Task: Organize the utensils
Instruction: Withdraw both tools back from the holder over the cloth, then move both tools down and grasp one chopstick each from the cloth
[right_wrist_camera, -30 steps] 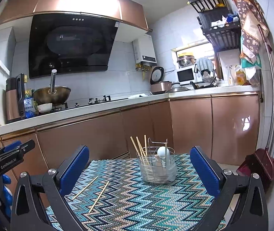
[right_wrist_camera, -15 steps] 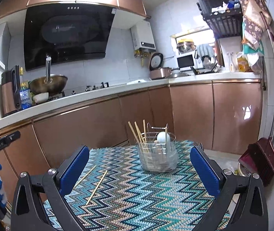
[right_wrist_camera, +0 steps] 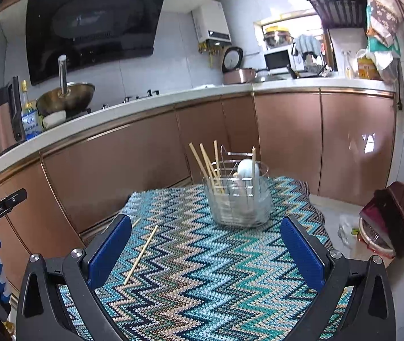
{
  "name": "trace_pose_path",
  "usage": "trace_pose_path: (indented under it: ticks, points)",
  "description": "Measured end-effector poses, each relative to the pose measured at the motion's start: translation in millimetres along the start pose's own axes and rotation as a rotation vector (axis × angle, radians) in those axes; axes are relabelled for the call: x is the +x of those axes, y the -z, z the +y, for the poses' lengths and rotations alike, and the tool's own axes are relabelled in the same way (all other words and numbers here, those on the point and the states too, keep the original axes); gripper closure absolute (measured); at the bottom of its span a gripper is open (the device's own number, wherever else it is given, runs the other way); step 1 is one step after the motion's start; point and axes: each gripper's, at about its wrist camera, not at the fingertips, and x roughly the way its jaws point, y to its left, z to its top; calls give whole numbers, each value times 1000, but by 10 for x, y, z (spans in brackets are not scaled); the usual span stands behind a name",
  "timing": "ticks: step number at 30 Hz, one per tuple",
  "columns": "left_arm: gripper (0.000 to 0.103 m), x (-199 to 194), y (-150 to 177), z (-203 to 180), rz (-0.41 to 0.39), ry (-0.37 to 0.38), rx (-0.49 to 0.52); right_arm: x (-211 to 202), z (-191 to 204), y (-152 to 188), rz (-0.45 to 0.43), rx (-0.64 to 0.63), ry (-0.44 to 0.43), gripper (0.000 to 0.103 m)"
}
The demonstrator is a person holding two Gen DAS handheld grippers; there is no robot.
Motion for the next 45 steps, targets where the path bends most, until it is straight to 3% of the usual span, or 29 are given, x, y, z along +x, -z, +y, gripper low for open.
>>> trace_pose_path:
  ticks: [17, 28, 33, 40, 45]
  points:
    - [35, 661, 222, -65, 125, 11, 65, 625, 414, 127, 175, -98, -7, 0]
    - [35, 1226, 211, 27, 188, 2, 117, 1245, 866, 109, 321, -167, -88, 1]
    - [35, 1662, 162, 30, 291, 73, 149, 1807, 1007, 91, 464, -146, -155, 16]
    - [35, 2535, 144, -118, 554, 291, 115, 2654, 1087, 140, 666, -65, -228, 55]
    - [36, 2985, 241, -308, 704, 344, 118, 3086, 1184, 228, 786, -58, -235, 71]
